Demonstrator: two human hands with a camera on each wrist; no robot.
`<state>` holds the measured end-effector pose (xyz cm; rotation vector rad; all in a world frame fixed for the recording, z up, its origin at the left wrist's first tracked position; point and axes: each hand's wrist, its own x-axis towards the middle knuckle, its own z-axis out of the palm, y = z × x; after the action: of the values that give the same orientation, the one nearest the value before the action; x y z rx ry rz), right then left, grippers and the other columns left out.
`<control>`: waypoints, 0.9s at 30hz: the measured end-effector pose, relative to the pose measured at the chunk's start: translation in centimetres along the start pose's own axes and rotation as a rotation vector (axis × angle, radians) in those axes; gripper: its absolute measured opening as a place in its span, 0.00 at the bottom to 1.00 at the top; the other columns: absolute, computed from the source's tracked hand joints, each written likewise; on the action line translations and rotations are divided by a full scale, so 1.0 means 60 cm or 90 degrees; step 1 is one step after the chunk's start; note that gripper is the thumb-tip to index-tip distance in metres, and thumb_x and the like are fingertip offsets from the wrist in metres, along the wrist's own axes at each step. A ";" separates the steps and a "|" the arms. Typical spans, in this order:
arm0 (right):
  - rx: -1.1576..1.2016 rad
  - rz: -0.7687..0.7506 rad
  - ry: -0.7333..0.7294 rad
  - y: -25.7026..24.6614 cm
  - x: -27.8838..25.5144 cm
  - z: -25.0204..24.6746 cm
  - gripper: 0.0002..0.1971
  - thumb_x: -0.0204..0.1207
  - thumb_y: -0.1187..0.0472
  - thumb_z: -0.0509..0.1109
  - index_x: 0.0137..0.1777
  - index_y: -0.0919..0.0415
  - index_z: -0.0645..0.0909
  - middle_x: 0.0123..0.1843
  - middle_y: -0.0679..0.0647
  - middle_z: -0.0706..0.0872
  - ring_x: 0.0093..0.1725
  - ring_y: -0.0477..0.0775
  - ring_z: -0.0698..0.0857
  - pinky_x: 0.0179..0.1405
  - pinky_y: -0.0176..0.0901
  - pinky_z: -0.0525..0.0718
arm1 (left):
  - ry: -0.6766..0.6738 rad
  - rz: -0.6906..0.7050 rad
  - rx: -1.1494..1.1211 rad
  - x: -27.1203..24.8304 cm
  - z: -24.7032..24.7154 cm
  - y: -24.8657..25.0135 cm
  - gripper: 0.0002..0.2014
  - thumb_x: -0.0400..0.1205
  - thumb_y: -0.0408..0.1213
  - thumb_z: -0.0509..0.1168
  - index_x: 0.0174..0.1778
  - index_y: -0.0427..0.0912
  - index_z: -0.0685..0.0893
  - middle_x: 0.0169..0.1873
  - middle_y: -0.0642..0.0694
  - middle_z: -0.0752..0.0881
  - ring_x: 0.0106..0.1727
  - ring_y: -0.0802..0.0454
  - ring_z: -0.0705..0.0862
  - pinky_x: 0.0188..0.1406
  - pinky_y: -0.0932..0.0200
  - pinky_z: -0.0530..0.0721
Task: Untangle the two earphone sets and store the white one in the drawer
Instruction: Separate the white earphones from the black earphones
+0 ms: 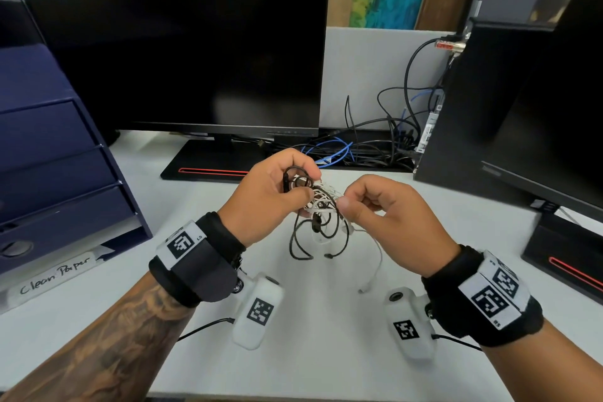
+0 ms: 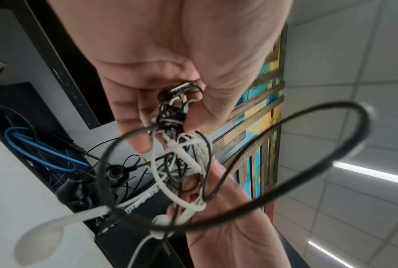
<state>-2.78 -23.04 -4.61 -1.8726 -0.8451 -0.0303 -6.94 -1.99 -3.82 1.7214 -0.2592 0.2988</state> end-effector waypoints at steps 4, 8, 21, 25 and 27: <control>0.049 0.014 0.018 -0.003 0.001 -0.002 0.08 0.80 0.58 0.76 0.42 0.59 0.83 0.36 0.52 0.88 0.36 0.50 0.85 0.42 0.46 0.84 | -0.003 0.007 0.039 0.000 0.003 0.001 0.14 0.78 0.16 0.64 0.48 0.41 0.84 0.35 0.47 0.78 0.38 0.51 0.79 0.42 0.52 0.89; 0.059 0.027 -0.006 -0.003 0.001 -0.002 0.09 0.80 0.53 0.75 0.42 0.58 0.84 0.37 0.54 0.88 0.38 0.58 0.84 0.44 0.56 0.84 | 0.010 0.031 0.061 0.001 0.000 0.004 0.15 0.78 0.15 0.64 0.48 0.41 0.83 0.35 0.54 0.79 0.39 0.52 0.79 0.42 0.52 0.89; -0.039 -0.031 0.020 -0.009 -0.005 0.010 0.05 0.80 0.55 0.76 0.43 0.51 0.85 0.33 0.54 0.84 0.35 0.57 0.79 0.38 0.53 0.81 | -0.009 0.045 0.113 -0.006 0.006 0.010 0.14 0.76 0.17 0.66 0.47 0.41 0.85 0.35 0.57 0.82 0.36 0.58 0.79 0.41 0.63 0.81; -0.028 0.003 0.062 -0.003 0.000 -0.004 0.08 0.80 0.67 0.72 0.41 0.55 0.84 0.27 0.62 0.76 0.29 0.59 0.72 0.34 0.46 0.77 | -0.004 0.023 0.121 -0.004 0.003 0.007 0.15 0.75 0.15 0.64 0.44 0.41 0.86 0.31 0.59 0.81 0.34 0.59 0.79 0.39 0.64 0.80; -0.008 0.041 0.079 -0.002 0.002 -0.011 0.08 0.77 0.72 0.68 0.42 0.57 0.81 0.24 0.62 0.75 0.27 0.60 0.70 0.32 0.42 0.75 | -0.005 0.009 0.117 -0.003 0.003 0.006 0.16 0.75 0.15 0.63 0.43 0.41 0.86 0.28 0.60 0.80 0.32 0.59 0.78 0.39 0.64 0.80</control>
<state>-2.54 -23.48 -4.20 -1.8872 -0.7012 -0.1114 -7.20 -2.22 -3.57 1.9031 -0.2560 0.3353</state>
